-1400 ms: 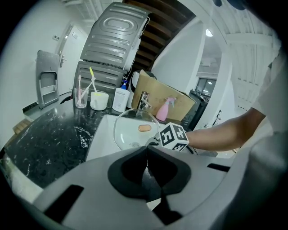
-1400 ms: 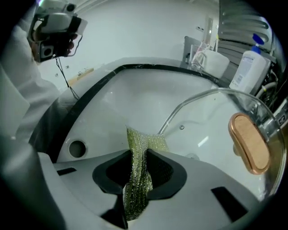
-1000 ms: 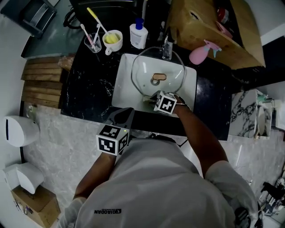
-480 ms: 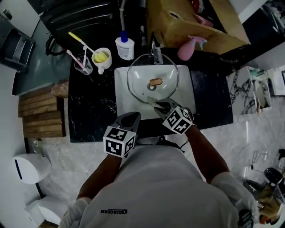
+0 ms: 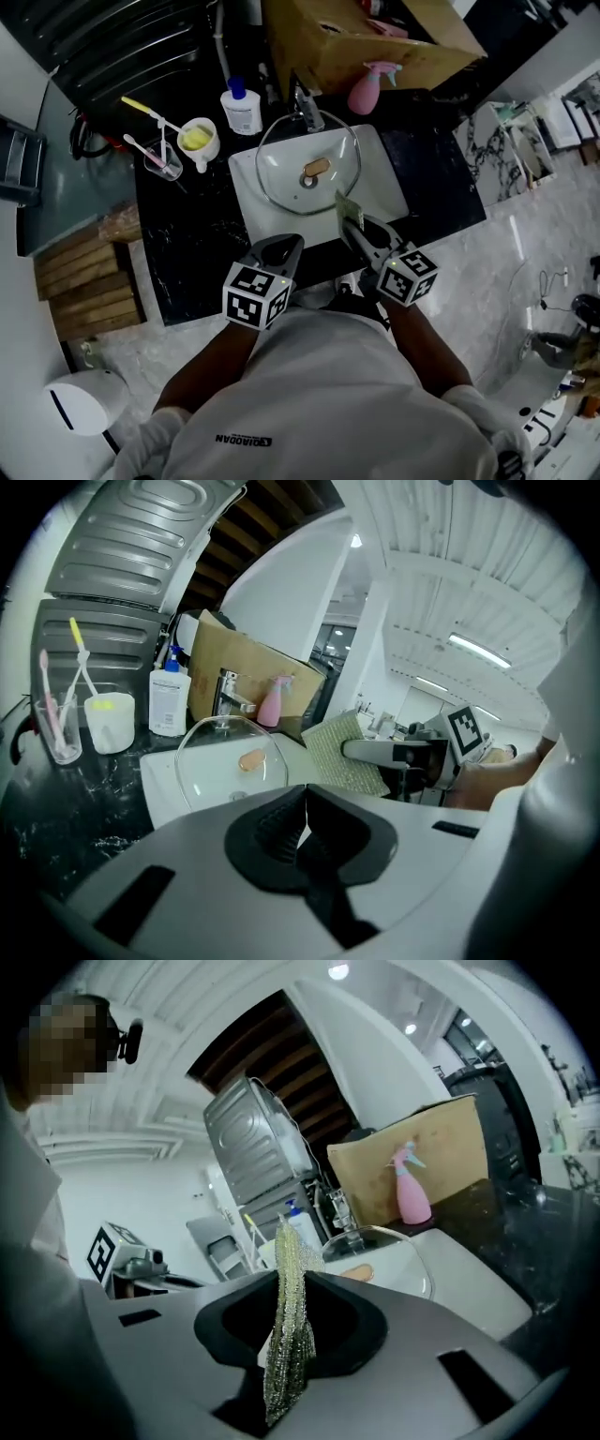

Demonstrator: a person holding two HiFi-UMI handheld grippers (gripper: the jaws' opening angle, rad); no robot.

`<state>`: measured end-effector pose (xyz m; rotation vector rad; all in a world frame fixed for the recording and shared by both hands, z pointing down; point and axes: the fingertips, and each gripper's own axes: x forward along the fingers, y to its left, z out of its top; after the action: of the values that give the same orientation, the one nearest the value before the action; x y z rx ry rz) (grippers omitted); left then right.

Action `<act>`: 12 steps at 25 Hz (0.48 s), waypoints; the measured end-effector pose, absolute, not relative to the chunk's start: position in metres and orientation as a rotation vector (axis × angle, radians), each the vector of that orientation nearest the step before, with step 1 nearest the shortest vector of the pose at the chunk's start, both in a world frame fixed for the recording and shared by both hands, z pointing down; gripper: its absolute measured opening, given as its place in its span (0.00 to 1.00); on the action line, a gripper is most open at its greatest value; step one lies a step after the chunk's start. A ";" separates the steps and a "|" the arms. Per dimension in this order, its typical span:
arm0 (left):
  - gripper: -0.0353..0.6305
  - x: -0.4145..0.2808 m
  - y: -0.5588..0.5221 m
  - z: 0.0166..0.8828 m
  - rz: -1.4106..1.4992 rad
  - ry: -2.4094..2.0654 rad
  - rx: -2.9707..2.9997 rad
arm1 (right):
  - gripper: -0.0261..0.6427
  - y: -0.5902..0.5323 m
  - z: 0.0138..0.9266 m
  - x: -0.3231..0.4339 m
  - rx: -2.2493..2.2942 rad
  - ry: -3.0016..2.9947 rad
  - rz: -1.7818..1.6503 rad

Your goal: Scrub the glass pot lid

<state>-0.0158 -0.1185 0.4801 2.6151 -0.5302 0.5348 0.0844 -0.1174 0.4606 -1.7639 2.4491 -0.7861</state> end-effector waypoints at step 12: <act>0.08 -0.024 -0.086 0.460 0.462 -0.655 2.617 | 0.17 -0.078 0.439 0.077 -1.668 2.468 -0.769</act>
<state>-0.0242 -0.0862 0.4597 2.6168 -0.6552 0.4623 0.0775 -0.0783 0.4391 -1.6684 2.4685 -0.7694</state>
